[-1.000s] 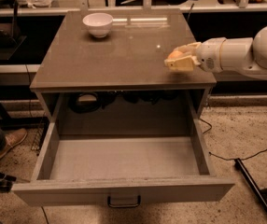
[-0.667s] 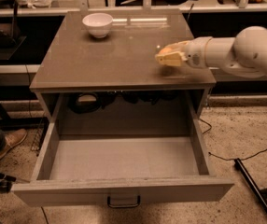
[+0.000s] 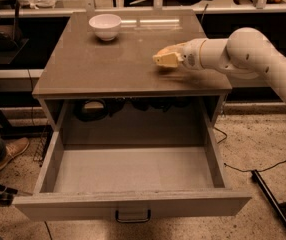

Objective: Pick orange from top drawer and place on counter

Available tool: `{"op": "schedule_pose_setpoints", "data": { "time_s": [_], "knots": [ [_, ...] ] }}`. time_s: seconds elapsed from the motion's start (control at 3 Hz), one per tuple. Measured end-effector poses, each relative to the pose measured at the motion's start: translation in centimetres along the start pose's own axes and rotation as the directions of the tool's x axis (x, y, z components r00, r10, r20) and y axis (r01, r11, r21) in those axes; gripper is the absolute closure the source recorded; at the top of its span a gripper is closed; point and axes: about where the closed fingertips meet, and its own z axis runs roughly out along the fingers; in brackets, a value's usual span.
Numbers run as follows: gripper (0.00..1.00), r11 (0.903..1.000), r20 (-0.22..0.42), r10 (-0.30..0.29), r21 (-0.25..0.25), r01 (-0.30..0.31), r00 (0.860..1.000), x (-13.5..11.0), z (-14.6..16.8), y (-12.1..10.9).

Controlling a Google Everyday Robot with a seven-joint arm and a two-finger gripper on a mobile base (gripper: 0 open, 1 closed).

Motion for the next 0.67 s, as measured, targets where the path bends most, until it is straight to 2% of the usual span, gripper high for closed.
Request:
{"op": "schedule_pose_setpoints", "data": {
  "time_s": [0.33, 0.67],
  "knots": [
    [0.2, 0.9999, -0.003, 0.01, 0.009, -0.01, 1.0, -0.01, 1.79, -0.05],
    [0.0, 0.9999, -0.001, 0.014, 0.01, -0.014, 1.0, 0.07, 2.43, -0.01]
  ]
}}
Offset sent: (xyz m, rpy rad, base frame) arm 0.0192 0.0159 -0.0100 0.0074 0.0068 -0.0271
